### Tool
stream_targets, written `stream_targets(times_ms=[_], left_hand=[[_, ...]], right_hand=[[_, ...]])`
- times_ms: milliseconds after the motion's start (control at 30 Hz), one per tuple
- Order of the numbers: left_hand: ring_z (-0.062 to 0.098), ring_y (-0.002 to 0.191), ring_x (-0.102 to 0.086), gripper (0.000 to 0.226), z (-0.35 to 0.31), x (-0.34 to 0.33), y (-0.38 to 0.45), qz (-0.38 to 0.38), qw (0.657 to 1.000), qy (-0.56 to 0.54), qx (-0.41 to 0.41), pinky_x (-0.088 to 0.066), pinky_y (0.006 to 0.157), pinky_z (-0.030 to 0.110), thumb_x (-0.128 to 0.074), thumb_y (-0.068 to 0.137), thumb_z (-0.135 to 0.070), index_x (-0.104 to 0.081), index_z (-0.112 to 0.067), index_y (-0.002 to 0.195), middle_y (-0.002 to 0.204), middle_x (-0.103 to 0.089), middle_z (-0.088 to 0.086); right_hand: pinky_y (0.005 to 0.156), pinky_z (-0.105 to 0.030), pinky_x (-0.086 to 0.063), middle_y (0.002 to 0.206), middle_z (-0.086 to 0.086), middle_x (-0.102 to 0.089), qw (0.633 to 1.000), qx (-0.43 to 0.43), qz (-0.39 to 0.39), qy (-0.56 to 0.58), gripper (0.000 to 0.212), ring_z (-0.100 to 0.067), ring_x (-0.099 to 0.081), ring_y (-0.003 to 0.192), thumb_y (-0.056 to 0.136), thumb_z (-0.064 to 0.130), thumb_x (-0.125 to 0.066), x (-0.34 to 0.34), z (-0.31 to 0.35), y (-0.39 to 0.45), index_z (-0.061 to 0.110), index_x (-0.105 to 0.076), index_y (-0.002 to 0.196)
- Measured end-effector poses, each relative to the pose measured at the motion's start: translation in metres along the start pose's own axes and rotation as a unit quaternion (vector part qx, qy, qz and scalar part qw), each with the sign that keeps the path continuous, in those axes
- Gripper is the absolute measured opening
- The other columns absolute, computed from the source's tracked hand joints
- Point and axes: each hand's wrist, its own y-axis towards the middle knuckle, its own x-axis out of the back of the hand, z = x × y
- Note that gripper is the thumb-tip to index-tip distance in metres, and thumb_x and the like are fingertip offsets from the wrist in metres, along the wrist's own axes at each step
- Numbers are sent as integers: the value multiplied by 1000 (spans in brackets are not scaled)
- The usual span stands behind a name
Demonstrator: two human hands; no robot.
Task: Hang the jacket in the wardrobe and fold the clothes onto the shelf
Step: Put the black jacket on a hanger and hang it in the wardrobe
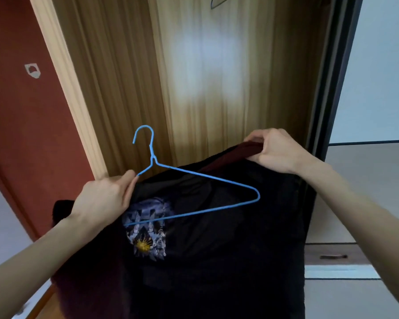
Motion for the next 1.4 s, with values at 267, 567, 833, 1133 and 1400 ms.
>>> stream_targets(times_ms=[267, 567, 833, 1133, 1400], left_hand=[[35, 38, -56, 28, -35, 16, 27, -32, 997, 38, 62, -27, 42, 26, -47, 110, -23, -49, -12, 85, 58, -53, 3], [34, 58, -60, 25, -53, 37, 11, -132, 974, -128, 131, -34, 47, 31, -48, 107, -33, -54, -16, 91, 69, -58, -3], [14, 77, -61, 25, -68, 31, 11, -35, 961, -259, 94, -49, 67, 38, -43, 107, -50, -52, -29, 98, 83, -61, -9], [26, 84, -68, 61, -13, -4, 3, 89, 980, -177, 35, -38, 65, 37, -8, 96, -76, -49, -31, 84, 71, -61, -3], [15, 44, -47, 63, -14, 5, 21, 20, 971, -234, -50, -39, 49, 34, -26, 104, -69, -47, -22, 68, 47, -42, -2]], right_hand=[[54, -13, -42, 70, 6, -65, 998, 4, -26, 52, 56, -2, -60, 59, 84, 38, -83, 12, 67, -39, 31, -48, 126], [97, -40, -46, 105, 6, -58, 964, 227, -123, 62, 50, -18, -57, 103, 93, 17, -72, -33, 30, -53, 21, -52, 139], [59, -48, -52, 69, 6, -64, 983, 179, -9, -41, 11, -21, -62, 63, 99, 18, -57, -57, 0, -54, 28, -53, 100], [75, -56, -56, 85, 0, -75, 982, 99, -53, 150, 17, -24, -72, 81, 100, 7, -65, -43, -29, -63, 20, -73, 95], [53, -35, -50, 74, 7, -65, 972, 212, -91, -47, 28, -11, -48, 56, 100, 35, -48, -31, -53, -76, 20, -64, 118]])
